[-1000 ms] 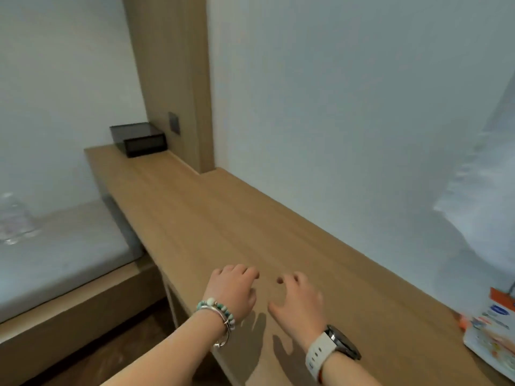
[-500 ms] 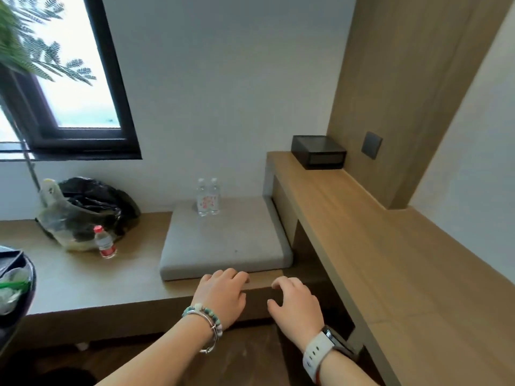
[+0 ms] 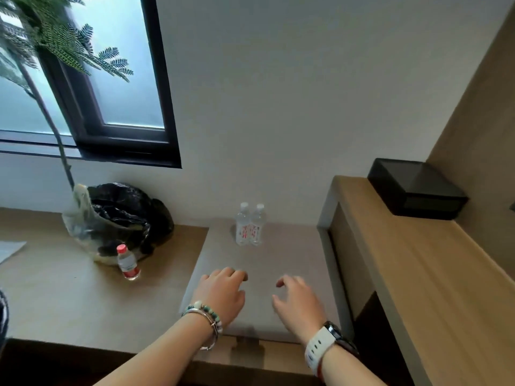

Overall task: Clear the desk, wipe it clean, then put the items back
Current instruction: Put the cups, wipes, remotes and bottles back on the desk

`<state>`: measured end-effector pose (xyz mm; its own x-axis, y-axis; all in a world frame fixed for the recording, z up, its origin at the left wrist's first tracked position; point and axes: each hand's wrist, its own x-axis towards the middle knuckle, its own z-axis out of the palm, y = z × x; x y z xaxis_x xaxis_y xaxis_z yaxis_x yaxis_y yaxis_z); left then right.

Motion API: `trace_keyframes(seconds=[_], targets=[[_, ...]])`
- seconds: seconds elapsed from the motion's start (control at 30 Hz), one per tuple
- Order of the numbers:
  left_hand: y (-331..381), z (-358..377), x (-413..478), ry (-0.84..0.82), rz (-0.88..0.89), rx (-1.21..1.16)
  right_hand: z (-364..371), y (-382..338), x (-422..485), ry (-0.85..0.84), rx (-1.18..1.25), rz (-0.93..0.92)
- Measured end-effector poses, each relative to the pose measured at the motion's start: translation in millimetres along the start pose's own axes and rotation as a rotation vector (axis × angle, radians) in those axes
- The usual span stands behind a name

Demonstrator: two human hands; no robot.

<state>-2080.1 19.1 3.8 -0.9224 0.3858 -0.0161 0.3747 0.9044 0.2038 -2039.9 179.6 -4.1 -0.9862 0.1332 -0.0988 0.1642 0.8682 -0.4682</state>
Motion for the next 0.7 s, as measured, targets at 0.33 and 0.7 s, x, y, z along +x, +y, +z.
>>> trace_keyframes(seconds=[0.33, 0.7], targets=[[-73.1, 4.3, 157.2, -0.016, -0.083, -0.062, 7.9, -8.5, 173.5, -0.057, -0.039, -0.006], [-142.4, 20.4, 326.4, -0.165, -0.024, -0.092, 27.1, -21.7, 330.7, -0.110, -0.044, 0.143]])
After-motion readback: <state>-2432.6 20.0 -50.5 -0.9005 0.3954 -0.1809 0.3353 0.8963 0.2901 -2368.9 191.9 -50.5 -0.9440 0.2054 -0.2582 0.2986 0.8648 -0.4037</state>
